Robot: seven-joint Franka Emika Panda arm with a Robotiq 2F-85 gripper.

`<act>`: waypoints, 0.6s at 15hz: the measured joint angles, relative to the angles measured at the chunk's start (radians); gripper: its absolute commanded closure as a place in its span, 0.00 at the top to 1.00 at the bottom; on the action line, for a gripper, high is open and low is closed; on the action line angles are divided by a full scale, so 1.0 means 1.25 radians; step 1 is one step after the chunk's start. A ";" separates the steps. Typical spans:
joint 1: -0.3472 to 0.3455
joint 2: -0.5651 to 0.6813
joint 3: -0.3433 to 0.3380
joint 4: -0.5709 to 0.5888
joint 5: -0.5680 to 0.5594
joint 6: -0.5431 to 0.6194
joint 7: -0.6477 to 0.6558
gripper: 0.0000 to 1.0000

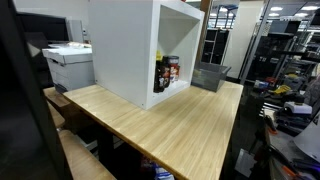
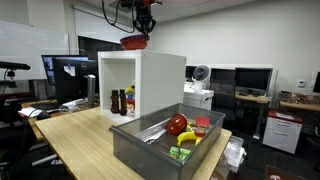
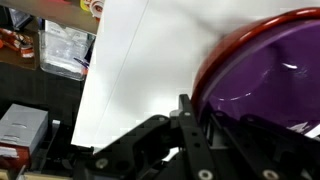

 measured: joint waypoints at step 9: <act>-0.021 0.017 -0.010 0.010 0.068 -0.043 0.002 0.03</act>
